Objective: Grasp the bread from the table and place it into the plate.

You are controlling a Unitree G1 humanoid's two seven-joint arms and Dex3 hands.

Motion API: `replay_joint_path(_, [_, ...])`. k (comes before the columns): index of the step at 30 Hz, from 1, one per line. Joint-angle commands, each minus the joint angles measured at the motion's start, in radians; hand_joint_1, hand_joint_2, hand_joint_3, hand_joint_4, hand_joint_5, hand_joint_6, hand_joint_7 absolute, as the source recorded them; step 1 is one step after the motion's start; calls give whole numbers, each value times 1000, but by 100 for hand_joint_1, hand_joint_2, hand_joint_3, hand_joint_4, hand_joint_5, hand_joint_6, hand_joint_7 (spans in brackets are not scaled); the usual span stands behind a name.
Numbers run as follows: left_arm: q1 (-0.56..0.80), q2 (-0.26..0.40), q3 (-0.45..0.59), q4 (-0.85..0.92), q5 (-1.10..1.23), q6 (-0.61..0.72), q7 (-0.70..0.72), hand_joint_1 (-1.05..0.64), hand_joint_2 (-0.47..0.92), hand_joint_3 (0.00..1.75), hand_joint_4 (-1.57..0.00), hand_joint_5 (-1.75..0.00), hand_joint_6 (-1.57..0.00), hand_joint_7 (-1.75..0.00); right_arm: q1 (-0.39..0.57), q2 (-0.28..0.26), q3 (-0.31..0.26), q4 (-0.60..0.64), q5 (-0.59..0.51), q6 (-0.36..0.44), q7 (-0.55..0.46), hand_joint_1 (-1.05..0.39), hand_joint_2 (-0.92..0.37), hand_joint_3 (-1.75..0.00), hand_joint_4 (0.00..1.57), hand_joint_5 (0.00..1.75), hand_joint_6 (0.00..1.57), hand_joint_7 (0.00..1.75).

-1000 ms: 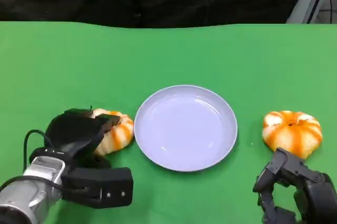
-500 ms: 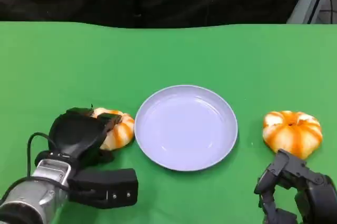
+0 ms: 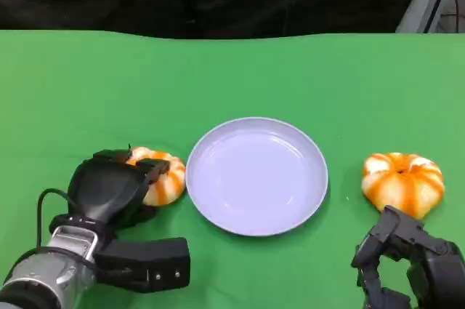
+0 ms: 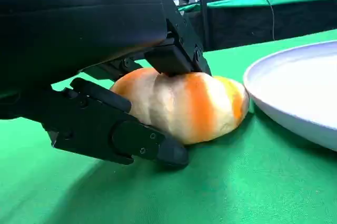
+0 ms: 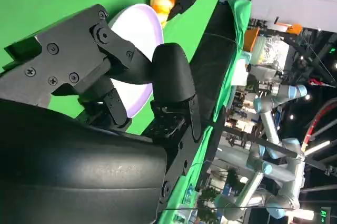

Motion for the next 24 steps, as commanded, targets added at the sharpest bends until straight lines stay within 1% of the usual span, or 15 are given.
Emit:
replay_joint_path(1, [13,2,31,27,-47,-50,10,2,86,1,-84,-139,-76,-133,1,-5,-6,-6,3,-6,-6,-10,-53,-118,83,175,71,161])
replay_joint_path(2, [12,3,31,29,-50,-54,11,3,88,1,-79,-160,-70,-158,1,-4,-7,-5,2,-7,-6,-10,-53,-119,83,175,71,161])
replay_joint_path(3, [11,3,30,31,-51,-56,12,3,88,1,-77,-167,-67,-166,1,-4,-7,-5,2,-7,-6,-10,-53,-119,83,175,71,161])
replay_joint_path(5, [10,3,29,33,-54,-58,12,3,89,1,-76,-173,-65,-173,1,-4,-7,-5,2,-7,-6,-10,-53,-120,83,175,71,161])
replay_joint_path(6, [9,12,34,16,-56,-57,18,3,89,1,-76,-174,-65,-174,2,-7,-9,-4,8,-4,-3,-10,-52,-120,83,175,71,161])
replay_joint_path(8, [7,26,45,-14,-58,-51,24,1,91,3,-73,-174,-59,-174,3,-10,-10,-2,22,0,5,-11,-53,-118,82,175,71,160])
replay_joint_path(14, [18,50,67,-77,-56,-38,15,0,92,5,-71,-175,-58,-175,3,-11,-11,1,26,-5,10,-11,-55,-114,82,175,71,160])
replay_joint_path(16, [22,56,83,-104,-65,-36,10,0,92,5,-71,-175,-58,-175,1,-13,-12,4,26,-10,10,-11,-55,-114,82,175,71,160])
replay_joint_path(19, [30,65,111,-154,-81,-30,-3,-1,92,5,-71,-175,-62,-167,-4,-15,-14,13,23,-21,10,-10,-56,-114,81,175,71,159])
replay_joint_path(24, [41,66,122,-177,-75,-22,-16,-2,92,5,-71,-175,-64,-164,-5,-15,-14,15,23,-24,10,-10,-56,-114,81,175,71,159])
